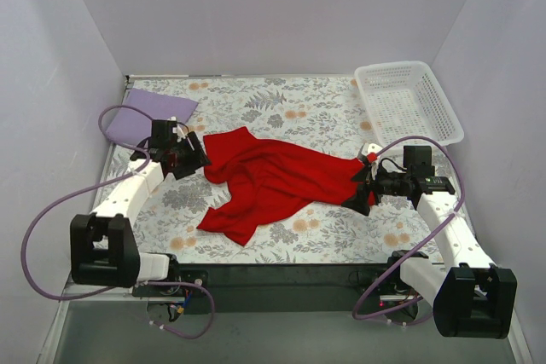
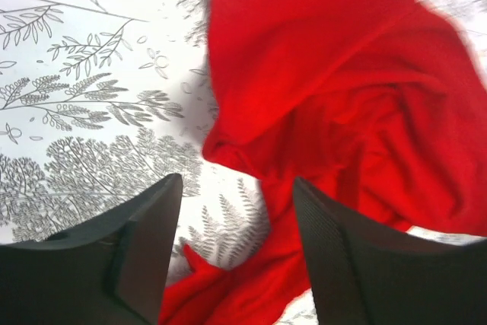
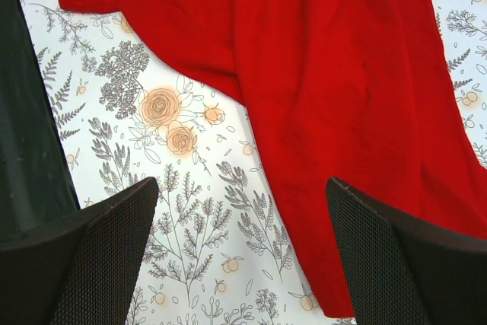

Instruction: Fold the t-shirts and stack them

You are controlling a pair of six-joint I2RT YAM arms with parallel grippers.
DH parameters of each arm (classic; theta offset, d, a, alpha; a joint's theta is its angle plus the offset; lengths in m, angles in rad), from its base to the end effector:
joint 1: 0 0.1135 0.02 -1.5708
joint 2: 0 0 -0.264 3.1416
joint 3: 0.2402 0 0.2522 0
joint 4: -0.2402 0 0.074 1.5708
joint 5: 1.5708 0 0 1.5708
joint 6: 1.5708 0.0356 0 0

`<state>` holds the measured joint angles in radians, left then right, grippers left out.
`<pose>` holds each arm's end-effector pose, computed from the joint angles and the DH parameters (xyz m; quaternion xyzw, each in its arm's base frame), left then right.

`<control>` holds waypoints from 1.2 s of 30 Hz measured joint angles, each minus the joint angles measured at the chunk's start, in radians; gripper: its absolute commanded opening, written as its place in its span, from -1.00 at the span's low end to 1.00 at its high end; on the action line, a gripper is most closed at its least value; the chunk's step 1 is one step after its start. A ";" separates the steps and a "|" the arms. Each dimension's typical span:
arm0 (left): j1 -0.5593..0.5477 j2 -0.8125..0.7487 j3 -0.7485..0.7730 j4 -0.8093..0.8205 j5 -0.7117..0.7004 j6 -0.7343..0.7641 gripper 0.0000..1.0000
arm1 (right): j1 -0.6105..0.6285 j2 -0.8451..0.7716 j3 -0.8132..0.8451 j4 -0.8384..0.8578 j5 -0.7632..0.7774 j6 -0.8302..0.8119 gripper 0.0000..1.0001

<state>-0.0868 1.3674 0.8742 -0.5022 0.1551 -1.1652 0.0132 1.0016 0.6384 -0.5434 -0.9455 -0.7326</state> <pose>0.2688 -0.0289 0.2173 -0.4720 0.8317 -0.2260 0.1857 0.1861 0.0313 0.2303 -0.4449 0.7297 0.3007 0.4232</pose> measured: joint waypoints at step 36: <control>0.052 0.706 0.576 0.064 0.042 0.148 -0.67 | -0.026 0.030 0.000 0.000 0.008 0.000 0.93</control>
<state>-0.0349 2.0739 1.4502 -0.4377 0.1974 -1.0168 -0.0128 1.0317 0.6384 -0.5430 -0.9375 -0.7326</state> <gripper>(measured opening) 0.271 0.969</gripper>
